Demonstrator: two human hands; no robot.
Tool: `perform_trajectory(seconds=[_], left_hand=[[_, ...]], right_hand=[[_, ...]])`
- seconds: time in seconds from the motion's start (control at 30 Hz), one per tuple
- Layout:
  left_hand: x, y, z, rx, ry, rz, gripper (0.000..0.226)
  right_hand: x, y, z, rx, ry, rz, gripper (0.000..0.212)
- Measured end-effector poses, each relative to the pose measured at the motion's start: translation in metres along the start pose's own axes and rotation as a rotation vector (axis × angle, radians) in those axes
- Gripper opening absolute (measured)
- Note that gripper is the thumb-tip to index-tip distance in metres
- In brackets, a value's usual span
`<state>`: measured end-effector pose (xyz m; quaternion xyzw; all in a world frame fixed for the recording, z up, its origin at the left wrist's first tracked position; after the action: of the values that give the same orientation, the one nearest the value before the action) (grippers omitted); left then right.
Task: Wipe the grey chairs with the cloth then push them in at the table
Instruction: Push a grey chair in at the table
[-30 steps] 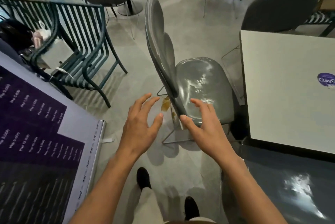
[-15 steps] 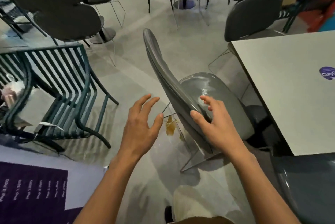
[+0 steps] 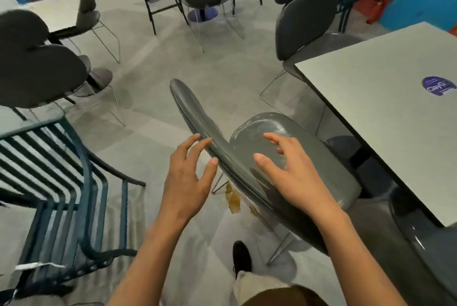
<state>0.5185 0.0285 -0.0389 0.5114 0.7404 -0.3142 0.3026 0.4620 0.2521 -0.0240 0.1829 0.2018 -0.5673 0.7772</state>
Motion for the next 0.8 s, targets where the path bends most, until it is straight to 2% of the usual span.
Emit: perform_trajectory(seconds=[0.1,0.23,0.47,0.8], left_hand=[[-0.017,-0.047,0.013,0.043,0.024,-0.007,0.045],[-0.027,-0.097,0.039,0.017,0.027,-0.002,0.043],[-0.018,-0.179,0.055,0.149,0.083,0.022,0.038],[0.002,-0.26,0.066,0.45,0.222,0.268,0.031]], right_hand=[[0.006,-0.029,0.016,0.024,-0.036,-0.035,0.054],[0.012,-0.062,0.023,0.068,-0.024,-0.048,0.051],[0.019,-0.091,0.028,0.173,-0.006,-0.204,0.049],[0.063,-0.098,0.048,0.451,0.076,-0.496,0.046]])
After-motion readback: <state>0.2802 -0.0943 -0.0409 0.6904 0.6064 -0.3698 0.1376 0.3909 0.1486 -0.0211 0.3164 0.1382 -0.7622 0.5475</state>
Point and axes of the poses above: each hand's wrist, its own y-axis away from the middle knuckle, its own x-axis out of the palm, z = x × y, the point moved 3 cm from there along -y, towards the middle knuckle, and after that the axes turned 2 degrees about -x, right-handed, at the moved point
